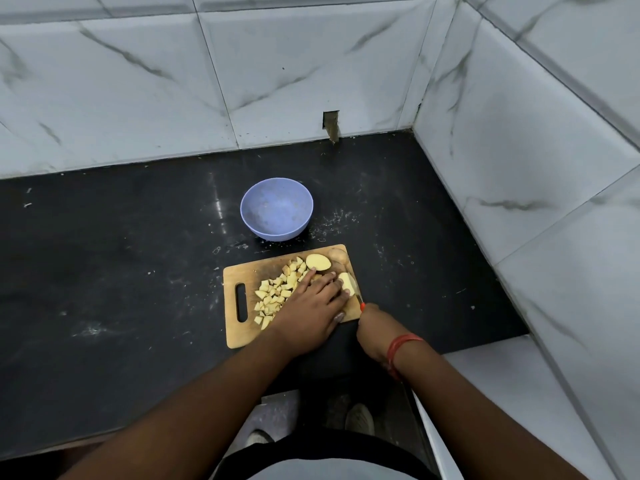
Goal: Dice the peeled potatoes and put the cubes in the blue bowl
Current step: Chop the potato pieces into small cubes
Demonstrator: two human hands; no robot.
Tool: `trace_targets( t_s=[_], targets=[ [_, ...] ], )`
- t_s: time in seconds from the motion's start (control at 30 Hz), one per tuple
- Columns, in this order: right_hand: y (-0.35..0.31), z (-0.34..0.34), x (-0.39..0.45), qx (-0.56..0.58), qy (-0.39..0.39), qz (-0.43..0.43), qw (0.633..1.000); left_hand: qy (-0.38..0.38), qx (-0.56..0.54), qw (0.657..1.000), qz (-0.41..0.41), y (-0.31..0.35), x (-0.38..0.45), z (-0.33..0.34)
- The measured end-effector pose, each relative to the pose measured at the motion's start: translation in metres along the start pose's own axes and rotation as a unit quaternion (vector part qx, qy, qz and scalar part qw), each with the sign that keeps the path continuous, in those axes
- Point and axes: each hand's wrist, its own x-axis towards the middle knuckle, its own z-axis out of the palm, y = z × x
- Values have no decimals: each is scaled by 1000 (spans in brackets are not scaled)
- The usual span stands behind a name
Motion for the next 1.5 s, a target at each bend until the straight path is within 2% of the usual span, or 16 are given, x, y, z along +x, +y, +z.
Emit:
trace_targets(
  t_s=[0.13, 0.3, 0.4, 0.47, 0.57, 0.77, 1.03, 1.23, 1.5],
  targets=[
    [15, 10, -9, -3, -5, -41, 999, 3, 1, 1000, -5, 0, 0, 1],
    [29, 22, -25, -21, -23, -3, 999, -2, 3, 1000, -12, 3, -1, 1],
    [42, 16, -36, -25, -48, -20, 998, -5, -3, 1000, -16, 3, -2, 1],
    [46, 6, -44, -14, -38, -32, 999, -5, -8, 1000, -20, 4, -3, 0],
    [35, -5, -44, 34, -7, -33, 999, -4, -24, 999, -27, 4, -4, -2],
    [3, -9, -25, 13, 29, -35, 999, -4, -22, 1000, -18, -1, -7, -2],
    [-10, -8, -16, -5, -20, 16, 1000, 13, -3, 1000, 5, -4, -5, -3],
    [-17, 3, -10, -1, -2, 28, 1000, 10, 3, 1000, 7, -5, -3, -2],
    [27, 27, -35, -17, -26, -32, 999, 5, 8, 1000, -6, -5, -3, -2]
  ],
)
